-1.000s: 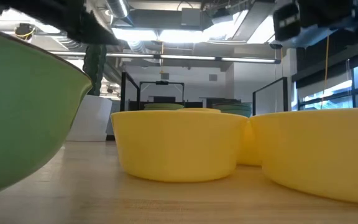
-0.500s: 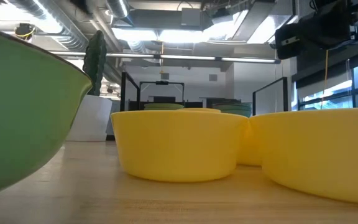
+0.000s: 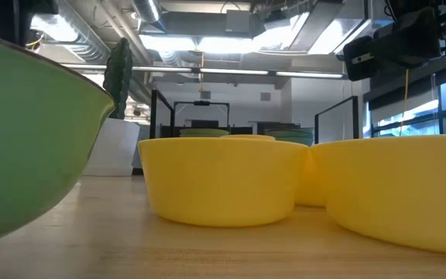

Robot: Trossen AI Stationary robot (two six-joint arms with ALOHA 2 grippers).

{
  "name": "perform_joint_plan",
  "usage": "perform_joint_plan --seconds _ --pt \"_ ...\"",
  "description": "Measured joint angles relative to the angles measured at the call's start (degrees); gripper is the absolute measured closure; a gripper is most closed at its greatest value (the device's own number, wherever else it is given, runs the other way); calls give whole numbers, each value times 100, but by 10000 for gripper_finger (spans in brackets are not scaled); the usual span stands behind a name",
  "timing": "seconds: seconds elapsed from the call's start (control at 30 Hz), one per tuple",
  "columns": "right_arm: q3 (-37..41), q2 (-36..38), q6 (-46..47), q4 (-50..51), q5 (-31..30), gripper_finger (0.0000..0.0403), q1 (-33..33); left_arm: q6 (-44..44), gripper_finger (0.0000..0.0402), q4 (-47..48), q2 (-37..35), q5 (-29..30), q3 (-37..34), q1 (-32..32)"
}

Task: Pick & Place Mini bowls
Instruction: Stack the left green bowl on top of the green bowls on the shelf

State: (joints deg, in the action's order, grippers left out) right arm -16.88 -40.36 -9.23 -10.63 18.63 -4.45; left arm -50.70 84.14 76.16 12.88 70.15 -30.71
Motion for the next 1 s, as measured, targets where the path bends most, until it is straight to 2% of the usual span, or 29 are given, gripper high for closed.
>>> perform_joint_plan --seconds 0.23,0.43,0.6,0.77,1.0 --pt "0 0 -1 0 1 397 1 -4 242 -295 -2 211 -601 -596" --pt "0 0 0 0 0 397 2 -396 200 -293 -1 65 -1137 -722" --pt "0 0 0 0 0 397 2 -413 186 -344 -2 149 -1172 -720" --pt "0 0 63 2 2 397 2 -468 186 -463 20 -157 -1172 -720" --pt "0 0 46 29 2 397 2 -261 189 -791 18 132 -1352 -833"
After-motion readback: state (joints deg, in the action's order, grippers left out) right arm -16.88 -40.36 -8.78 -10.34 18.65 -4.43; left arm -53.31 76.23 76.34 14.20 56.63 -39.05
